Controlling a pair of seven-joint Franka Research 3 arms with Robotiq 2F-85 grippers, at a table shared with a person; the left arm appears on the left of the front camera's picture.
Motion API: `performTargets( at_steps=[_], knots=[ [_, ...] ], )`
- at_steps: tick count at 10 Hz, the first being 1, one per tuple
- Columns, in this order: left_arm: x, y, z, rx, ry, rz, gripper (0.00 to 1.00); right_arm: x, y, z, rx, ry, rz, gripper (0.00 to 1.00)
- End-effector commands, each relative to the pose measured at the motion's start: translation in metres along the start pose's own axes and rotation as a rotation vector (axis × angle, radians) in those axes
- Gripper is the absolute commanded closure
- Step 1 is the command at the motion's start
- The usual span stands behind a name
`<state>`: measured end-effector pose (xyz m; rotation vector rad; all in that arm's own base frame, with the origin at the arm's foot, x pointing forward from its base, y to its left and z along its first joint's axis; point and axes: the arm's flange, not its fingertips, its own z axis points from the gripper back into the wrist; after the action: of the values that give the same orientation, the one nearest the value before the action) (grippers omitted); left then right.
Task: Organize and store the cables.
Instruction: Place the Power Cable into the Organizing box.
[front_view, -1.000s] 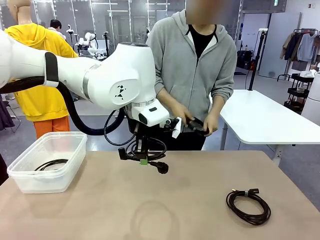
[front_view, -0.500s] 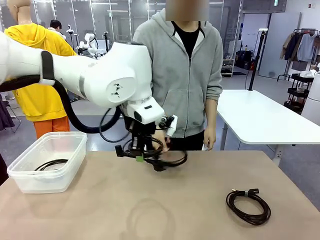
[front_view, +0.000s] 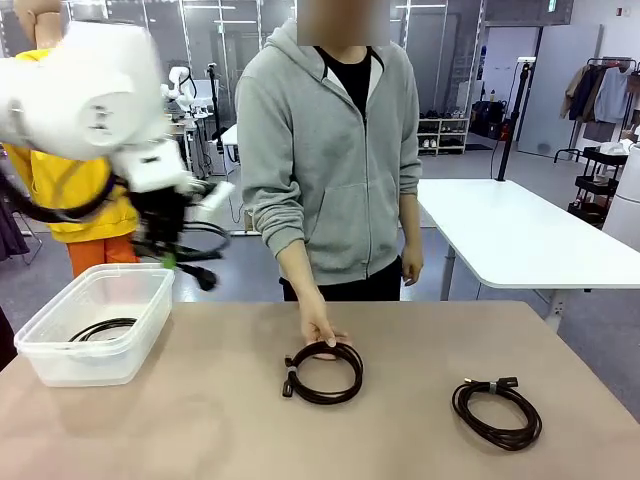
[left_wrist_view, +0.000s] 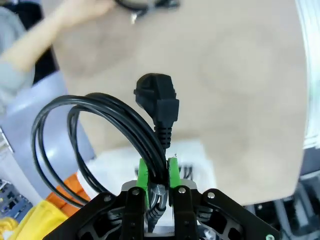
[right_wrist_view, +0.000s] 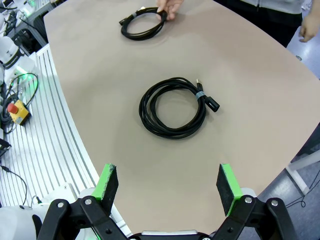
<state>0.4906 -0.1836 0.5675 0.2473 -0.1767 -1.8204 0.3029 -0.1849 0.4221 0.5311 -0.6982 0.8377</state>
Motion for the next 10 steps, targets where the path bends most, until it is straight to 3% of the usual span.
performTargets(
  at_steps=[1, 2, 4, 5, 10],
  knots=[
    [-0.074, -0.013, -0.01, 0.119, -0.008, -0.006, 0.81, -0.001, 0.0, 0.0, 0.0, -0.019, 0.017, 0.0],
    [-0.11, -0.017, -0.012, 0.15, -0.023, 0.064, 0.81, -0.001, 0.0, 0.0, 0.0, -0.019, 0.017, 0.0],
    [-0.149, -0.024, -0.025, 0.19, -0.042, 0.084, 0.81, -0.001, 0.0, 0.0, 0.0, -0.019, 0.017, 0.0],
    [-0.158, -0.019, -0.032, 0.195, -0.085, 0.116, 0.81, -0.001, 0.0, 0.0, 0.0, -0.019, 0.017, 0.0],
    [-0.197, 0.006, -0.11, 0.063, -0.07, 0.29, 0.81, -0.001, 0.0, 0.0, 0.0, -0.019, 0.017, 0.0]
  ],
)
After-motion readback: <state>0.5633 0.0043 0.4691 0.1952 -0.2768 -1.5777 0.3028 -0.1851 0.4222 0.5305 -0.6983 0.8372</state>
